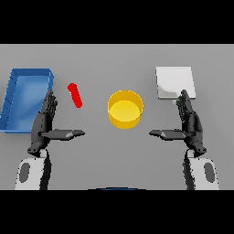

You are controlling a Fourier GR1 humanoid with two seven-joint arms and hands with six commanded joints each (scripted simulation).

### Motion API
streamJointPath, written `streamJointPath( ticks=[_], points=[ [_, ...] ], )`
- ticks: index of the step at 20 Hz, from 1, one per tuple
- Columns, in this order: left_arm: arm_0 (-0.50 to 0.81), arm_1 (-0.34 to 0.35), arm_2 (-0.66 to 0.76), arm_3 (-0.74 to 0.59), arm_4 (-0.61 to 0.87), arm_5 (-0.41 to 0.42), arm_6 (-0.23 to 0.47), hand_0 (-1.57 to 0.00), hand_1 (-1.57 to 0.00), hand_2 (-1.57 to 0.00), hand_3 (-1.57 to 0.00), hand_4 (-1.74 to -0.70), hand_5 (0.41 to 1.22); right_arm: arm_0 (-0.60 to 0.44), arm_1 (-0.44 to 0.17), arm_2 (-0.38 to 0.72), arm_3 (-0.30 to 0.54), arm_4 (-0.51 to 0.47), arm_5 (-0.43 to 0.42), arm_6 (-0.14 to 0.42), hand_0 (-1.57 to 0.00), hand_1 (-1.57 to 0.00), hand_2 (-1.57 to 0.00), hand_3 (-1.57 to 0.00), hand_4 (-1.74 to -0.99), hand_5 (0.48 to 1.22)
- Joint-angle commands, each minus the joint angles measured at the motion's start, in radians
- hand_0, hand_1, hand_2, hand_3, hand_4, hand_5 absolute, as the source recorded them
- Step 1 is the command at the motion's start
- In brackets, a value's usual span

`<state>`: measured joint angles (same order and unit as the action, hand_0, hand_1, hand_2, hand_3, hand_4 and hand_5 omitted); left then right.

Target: Pick up the red beaker and tilt it to pour out 1 green nut into yellow bowl. Pick up the yellow bowl and place it on the metallic measuring scale.

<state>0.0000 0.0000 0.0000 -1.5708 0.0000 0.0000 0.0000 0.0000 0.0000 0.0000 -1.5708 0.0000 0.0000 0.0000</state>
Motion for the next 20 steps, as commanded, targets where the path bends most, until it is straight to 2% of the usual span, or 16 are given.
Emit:
streamJointPath(
  ticks=[1, 6, 7, 8, 9, 10, 15, 20],
  points=[
    [-0.002, 0.001, 0.001, 0.001, 0.001, 0.001, 0.001, 0.00, 0.00, 0.00, 0.00, -1.20, 0.652, 0.000, 0.001, 0.000, 0.000, 0.000, -0.001, 0.000, 0.00, 0.00, 0.00, 0.00, -1.245, 0.681],
    [-0.030, 0.012, 0.017, 0.027, 0.010, -0.004, 0.010, 0.00, 0.00, 0.00, 0.00, -1.20, 0.652, 0.001, 0.008, 0.008, -0.003, 0.009, -0.007, 0.003, 0.00, 0.00, 0.00, 0.00, -1.245, 0.681],
    [0.000, 0.034, -0.023, -0.014, -0.041, -0.007, 0.005, 0.00, 0.00, 0.00, 0.00, -1.20, 0.652, 0.041, -0.036, 0.048, -0.045, 0.109, -0.026, -0.077, 0.00, 0.00, 0.00, 0.00, -1.245, 0.681],
    [0.023, 0.048, -0.049, -0.046, -0.074, -0.010, 0.005, 0.00, 0.00, 0.00, 0.00, -1.21, 0.649, 0.072, -0.059, 0.077, -0.079, 0.172, -0.037, -0.108, 0.00, 0.00, 0.00, 0.00, -1.242, 0.678],
    [0.040, 0.066, -0.058, -0.075, -0.087, -0.016, 0.005, 0.00, 0.00, 0.00, 0.00, -1.21, 0.650, 0.098, -0.065, 0.105, -0.101, 0.221, -0.046, -0.121, 0.00, 0.00, 0.00, 0.00, -1.239, 0.679],
    [0.051, 0.067, -0.076, -0.102, -0.104, -0.015, 0.018, 0.00, 0.00, 0.00, 0.00, -1.22, 0.654, 0.098, -0.072, 0.112, -0.110, 0.248, -0.057, -0.106, 0.00, 0.00, 0.00, 0.00, -1.235, 0.679],
    [0.053, 0.079, -0.094, -0.109, -0.128, -0.023, 0.051, 0.00, 0.00, 0.00, 0.00, -1.24, 0.668, 0.123, -0.074, 0.127, -0.155, 0.249, -0.043, -0.099, 0.00, 0.00, 0.00, 0.00, -1.250, 0.681],
    [-0.060, 0.063, -0.074, 0.026, -0.114, -0.036, 0.064, 0.00, 0.00, 0.00, 0.00, -1.36, 0.724, 0.113, -0.065, 0.120, -0.140, 0.208, -0.019, -0.112, 0.00, 0.00, 0.00, 0.00, -1.286, 0.676]
  ],
)
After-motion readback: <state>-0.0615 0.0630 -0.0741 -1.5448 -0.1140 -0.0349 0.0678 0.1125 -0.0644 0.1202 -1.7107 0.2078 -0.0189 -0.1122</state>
